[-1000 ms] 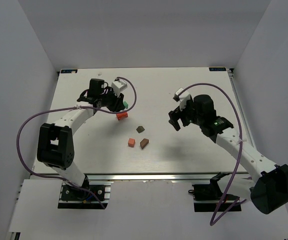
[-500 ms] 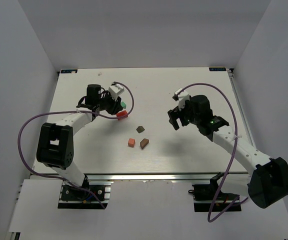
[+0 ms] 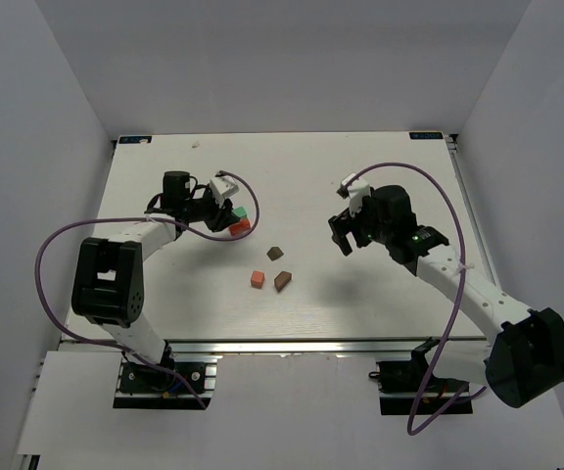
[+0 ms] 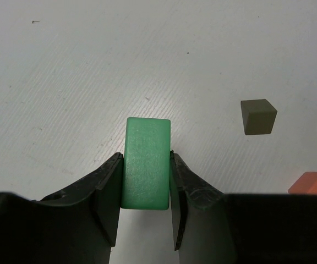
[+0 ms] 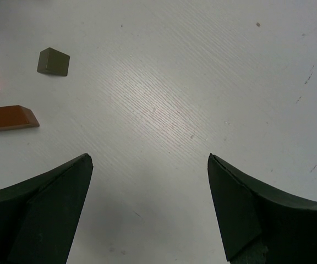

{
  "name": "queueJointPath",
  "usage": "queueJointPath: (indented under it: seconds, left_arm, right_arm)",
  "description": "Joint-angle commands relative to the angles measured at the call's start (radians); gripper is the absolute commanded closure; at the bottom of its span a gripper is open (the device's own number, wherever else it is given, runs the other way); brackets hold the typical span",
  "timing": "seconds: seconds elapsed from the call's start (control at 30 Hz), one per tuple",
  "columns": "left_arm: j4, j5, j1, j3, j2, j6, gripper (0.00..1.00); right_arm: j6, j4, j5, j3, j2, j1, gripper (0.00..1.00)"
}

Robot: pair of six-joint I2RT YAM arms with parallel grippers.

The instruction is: Build the wood block tower

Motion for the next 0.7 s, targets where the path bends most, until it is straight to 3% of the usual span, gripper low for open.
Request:
queueJointPath:
  seconds: [0.0,0.67]
  left_arm:
    - [-0.005,0.072,0.006,0.007,0.005,0.058,1.00]
    - [-0.014,0.054,0.006,0.075,0.078,0.112,1.00]
  right_arm:
    - [-0.022,-0.009,-0.003,0.048,-0.001,-0.004,0.11]
    - [-0.053,-0.103,-0.019,0.098,0.007,-0.008,0.11]
